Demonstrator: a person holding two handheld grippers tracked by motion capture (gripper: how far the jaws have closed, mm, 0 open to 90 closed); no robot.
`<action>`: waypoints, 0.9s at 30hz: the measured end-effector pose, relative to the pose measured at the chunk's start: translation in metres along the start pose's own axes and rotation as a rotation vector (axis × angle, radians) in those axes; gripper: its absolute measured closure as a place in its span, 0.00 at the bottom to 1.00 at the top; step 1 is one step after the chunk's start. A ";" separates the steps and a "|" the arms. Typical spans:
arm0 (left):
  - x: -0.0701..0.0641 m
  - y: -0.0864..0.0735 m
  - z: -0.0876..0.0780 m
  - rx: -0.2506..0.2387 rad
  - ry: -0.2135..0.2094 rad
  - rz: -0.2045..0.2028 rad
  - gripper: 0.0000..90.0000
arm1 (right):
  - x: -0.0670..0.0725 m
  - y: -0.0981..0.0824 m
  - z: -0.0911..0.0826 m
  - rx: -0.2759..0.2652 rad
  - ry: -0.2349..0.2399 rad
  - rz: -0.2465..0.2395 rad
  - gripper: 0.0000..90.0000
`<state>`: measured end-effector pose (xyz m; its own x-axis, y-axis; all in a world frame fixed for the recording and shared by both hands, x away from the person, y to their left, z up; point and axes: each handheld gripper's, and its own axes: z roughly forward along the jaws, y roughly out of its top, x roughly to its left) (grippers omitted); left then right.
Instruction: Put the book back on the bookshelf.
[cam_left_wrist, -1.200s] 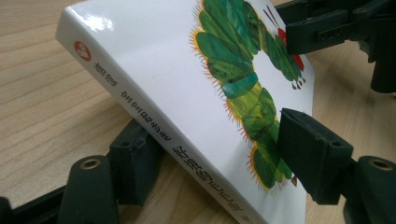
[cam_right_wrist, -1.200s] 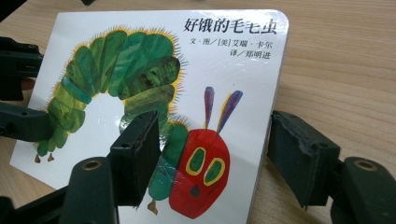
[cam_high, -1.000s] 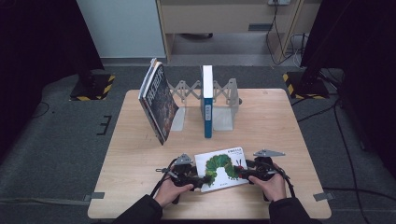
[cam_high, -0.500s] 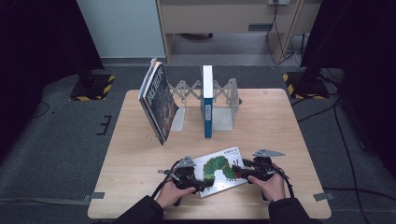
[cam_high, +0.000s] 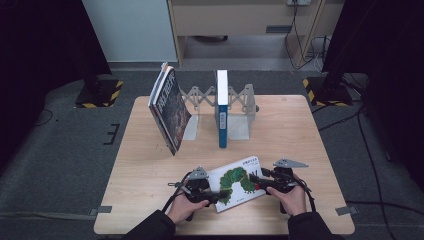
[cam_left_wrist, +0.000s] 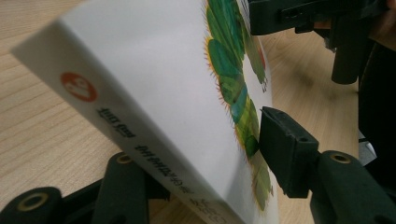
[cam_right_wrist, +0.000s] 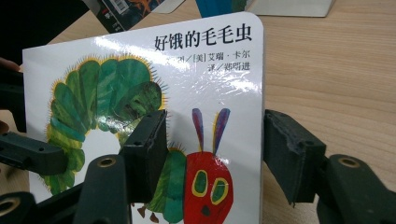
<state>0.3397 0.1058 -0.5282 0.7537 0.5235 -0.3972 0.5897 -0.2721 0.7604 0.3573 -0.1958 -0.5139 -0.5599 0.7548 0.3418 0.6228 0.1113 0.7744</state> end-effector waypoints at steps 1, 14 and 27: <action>0.000 0.000 0.000 0.000 -0.005 -0.005 0.54 | 0.000 0.000 0.000 -0.001 0.001 -0.003 0.46; -0.007 0.012 -0.008 0.009 -0.033 -0.013 0.75 | 0.000 0.006 -0.005 -0.064 0.021 -0.011 0.44; -0.015 0.023 -0.015 0.004 -0.046 -0.002 0.82 | -0.002 0.007 -0.008 -0.098 0.034 -0.008 0.41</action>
<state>0.3382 0.1039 -0.4969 0.7651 0.4864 -0.4219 0.5921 -0.2741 0.7579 0.3584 -0.2013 -0.5051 -0.5843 0.7313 0.3518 0.5628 0.0527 0.8249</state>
